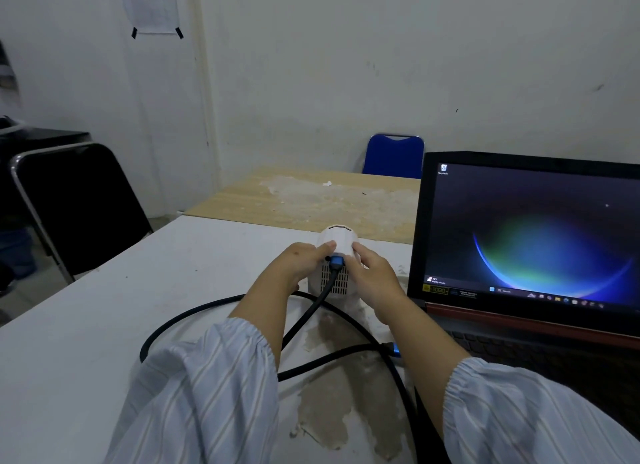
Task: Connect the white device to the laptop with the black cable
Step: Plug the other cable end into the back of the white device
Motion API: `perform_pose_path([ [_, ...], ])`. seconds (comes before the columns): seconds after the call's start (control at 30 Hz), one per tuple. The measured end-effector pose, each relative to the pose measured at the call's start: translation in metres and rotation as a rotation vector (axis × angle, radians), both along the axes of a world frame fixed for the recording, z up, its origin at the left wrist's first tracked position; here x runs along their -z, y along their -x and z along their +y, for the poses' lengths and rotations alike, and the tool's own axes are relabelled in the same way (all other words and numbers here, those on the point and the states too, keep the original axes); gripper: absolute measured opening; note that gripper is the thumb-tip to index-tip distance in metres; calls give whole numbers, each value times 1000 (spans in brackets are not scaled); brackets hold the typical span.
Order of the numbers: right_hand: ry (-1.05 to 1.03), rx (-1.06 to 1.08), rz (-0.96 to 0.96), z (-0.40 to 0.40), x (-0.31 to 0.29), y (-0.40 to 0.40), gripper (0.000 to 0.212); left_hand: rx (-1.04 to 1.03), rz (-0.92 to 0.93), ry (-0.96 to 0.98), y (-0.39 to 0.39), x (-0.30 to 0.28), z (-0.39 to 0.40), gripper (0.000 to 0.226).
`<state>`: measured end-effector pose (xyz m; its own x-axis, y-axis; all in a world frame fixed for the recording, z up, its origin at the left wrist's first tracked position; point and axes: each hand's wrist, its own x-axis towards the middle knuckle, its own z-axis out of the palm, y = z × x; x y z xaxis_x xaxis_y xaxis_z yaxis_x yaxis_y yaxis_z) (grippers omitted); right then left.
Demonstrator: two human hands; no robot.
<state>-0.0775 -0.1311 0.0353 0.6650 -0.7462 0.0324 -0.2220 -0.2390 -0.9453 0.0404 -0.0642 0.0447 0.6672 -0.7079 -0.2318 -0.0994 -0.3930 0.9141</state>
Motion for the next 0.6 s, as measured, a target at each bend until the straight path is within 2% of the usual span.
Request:
perform_pose_path([
  [0.23, 205, -104, 74, -11, 7, 8, 52, 96, -7, -48, -4, -4, 4, 52],
  [0.37, 290, -119, 146, -16, 10, 8, 58, 125, -26, -59, -1, -6, 6, 54],
  [0.6, 368, -122, 173, -21, 12, 8, 62, 149, -42, -37, 4, -11, 9, 52],
])
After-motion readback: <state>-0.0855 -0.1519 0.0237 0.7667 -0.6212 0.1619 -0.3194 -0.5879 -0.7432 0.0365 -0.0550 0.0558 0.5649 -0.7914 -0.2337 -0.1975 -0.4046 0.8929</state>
